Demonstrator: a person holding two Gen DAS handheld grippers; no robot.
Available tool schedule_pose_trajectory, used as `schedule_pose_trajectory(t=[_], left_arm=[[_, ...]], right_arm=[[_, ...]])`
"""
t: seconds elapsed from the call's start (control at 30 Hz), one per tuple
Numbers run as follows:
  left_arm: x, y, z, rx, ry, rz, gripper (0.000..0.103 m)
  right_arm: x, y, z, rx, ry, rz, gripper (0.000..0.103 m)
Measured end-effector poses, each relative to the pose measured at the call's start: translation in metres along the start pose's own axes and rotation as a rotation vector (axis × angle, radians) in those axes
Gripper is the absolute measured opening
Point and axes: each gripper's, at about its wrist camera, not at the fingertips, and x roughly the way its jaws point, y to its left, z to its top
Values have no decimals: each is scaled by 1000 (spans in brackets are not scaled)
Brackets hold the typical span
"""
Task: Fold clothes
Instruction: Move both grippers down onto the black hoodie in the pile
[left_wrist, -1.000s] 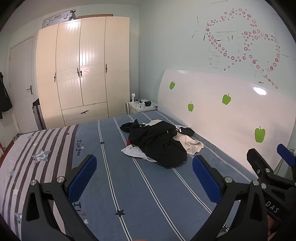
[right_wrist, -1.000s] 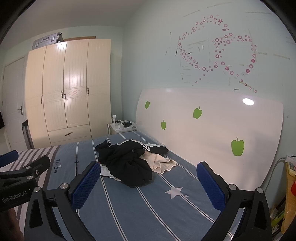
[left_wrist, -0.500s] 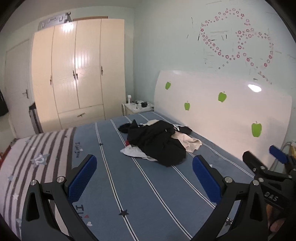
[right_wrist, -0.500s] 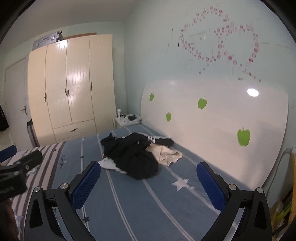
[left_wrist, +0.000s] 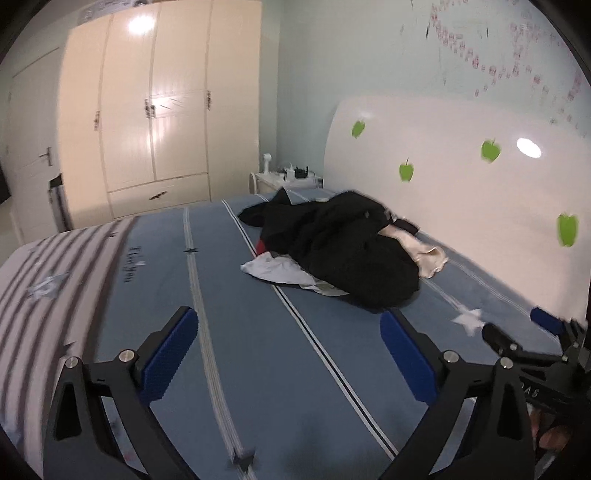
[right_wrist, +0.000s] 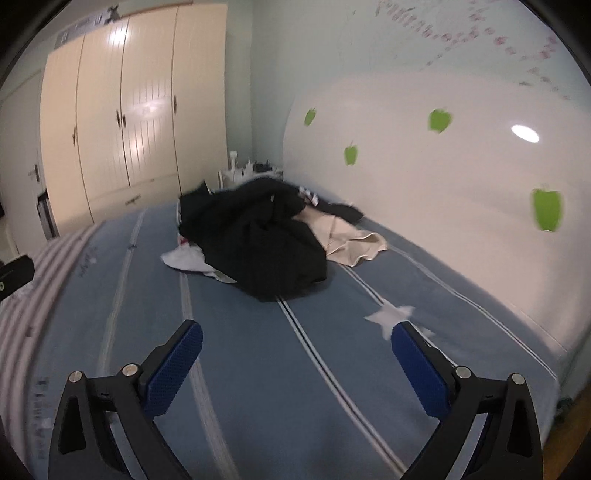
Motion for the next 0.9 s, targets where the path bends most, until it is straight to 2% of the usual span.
schedule_pose_trajectory(t=[0.07, 0.23, 0.37, 0.47, 0.7, 0.73, 0.77, 0.8, 0.83, 0.87, 0.9], left_arm=[[51, -2, 0, 15, 35, -28, 89], [152, -13, 13, 29, 58, -93, 89], [214, -32, 26, 1, 109, -155, 89], [258, -50, 35, -6, 143, -180, 89], [327, -83, 46, 37, 210, -236, 87], [336, -85, 47, 46, 225, -238, 75], [345, -88, 47, 54, 239, -240, 46], [355, -91, 46, 63, 259, -243, 29], [362, -93, 43, 73, 302, -251, 5], [362, -94, 40, 79, 313, -263, 0], [361, -94, 38, 84, 317, -272, 0]], right_arm=[[48, 0, 6, -6, 12, 17, 90], [147, -8, 31, 34, 22, 47, 89], [210, -11, 47, -2, 54, 47, 89], [242, -13, 48, -10, 83, 67, 89], [298, -12, 40, -33, 175, 111, 89], [304, -12, 39, -32, 180, 121, 86], [307, -13, 37, -26, 185, 132, 67], [310, -14, 36, -18, 191, 139, 52], [313, -13, 35, -16, 202, 145, 36], [312, -11, 33, -21, 201, 161, 25], [308, -8, 31, -31, 196, 180, 17]])
